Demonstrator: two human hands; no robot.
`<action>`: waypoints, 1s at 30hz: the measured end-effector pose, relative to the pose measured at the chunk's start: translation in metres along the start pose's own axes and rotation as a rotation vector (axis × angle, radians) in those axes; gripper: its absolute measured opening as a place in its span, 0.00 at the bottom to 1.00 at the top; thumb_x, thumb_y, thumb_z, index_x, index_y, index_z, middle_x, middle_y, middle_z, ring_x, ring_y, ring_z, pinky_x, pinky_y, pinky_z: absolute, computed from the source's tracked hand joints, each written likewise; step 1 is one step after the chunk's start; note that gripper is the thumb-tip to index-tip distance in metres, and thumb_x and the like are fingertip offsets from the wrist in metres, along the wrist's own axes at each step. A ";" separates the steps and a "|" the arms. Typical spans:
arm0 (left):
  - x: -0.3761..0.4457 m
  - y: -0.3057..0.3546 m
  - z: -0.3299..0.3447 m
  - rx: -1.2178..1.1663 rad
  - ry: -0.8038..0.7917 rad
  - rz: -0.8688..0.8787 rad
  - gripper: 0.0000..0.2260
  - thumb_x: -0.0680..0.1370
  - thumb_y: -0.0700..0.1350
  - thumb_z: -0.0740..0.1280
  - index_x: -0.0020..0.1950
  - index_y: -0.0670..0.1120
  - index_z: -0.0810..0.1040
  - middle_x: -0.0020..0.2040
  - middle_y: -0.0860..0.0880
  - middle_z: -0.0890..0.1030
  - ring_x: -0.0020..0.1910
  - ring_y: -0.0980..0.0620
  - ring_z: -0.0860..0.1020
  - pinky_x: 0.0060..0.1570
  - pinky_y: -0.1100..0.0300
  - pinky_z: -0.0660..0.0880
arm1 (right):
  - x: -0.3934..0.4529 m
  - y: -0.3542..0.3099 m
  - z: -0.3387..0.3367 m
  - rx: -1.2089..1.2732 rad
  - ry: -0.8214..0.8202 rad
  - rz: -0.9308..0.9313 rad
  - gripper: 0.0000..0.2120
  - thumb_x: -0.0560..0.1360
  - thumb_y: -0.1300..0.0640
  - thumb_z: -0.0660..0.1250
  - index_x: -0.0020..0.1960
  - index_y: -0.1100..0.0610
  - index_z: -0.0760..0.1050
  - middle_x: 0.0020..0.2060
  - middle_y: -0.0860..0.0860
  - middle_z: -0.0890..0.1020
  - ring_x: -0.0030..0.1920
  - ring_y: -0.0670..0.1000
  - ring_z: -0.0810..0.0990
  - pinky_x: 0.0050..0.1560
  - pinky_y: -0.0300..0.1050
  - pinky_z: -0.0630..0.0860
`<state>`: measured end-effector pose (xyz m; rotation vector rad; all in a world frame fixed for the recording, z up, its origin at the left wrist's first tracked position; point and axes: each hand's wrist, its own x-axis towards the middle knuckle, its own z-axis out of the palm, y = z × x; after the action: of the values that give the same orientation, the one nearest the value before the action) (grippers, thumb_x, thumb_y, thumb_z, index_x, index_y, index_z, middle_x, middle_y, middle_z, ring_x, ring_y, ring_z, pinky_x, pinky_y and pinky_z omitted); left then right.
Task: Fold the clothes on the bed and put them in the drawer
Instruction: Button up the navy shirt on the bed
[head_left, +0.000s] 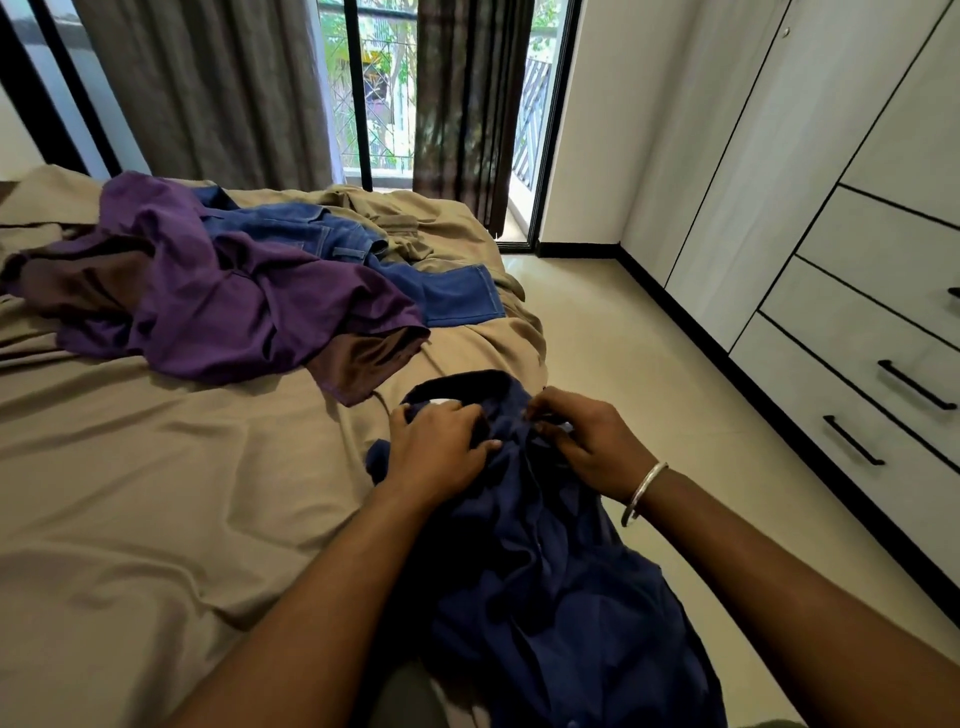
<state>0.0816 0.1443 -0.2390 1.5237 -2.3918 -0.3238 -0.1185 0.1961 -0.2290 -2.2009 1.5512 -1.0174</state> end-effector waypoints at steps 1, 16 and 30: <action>0.001 -0.004 0.000 -0.056 0.028 -0.006 0.11 0.77 0.60 0.66 0.51 0.55 0.77 0.52 0.56 0.79 0.57 0.52 0.76 0.64 0.47 0.57 | 0.004 0.000 -0.001 -0.008 -0.006 0.000 0.07 0.76 0.62 0.66 0.54 0.58 0.77 0.46 0.51 0.82 0.47 0.49 0.81 0.49 0.46 0.78; 0.004 -0.027 -0.002 -0.616 0.251 -0.130 0.08 0.79 0.53 0.65 0.50 0.54 0.83 0.47 0.53 0.85 0.51 0.49 0.81 0.56 0.47 0.74 | 0.068 -0.032 -0.003 -0.273 -0.318 -0.241 0.12 0.77 0.58 0.67 0.59 0.49 0.80 0.49 0.48 0.81 0.44 0.47 0.78 0.43 0.53 0.78; 0.004 -0.026 0.004 -0.850 0.150 -0.105 0.21 0.71 0.69 0.58 0.42 0.55 0.80 0.39 0.57 0.83 0.44 0.55 0.82 0.53 0.43 0.76 | 0.060 -0.027 0.000 -0.092 -0.246 -0.263 0.10 0.76 0.62 0.69 0.54 0.53 0.85 0.49 0.48 0.82 0.49 0.45 0.80 0.48 0.45 0.79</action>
<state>0.1009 0.1303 -0.2510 1.1899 -1.6899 -1.0419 -0.0884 0.1525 -0.1904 -2.5329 1.2486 -0.7171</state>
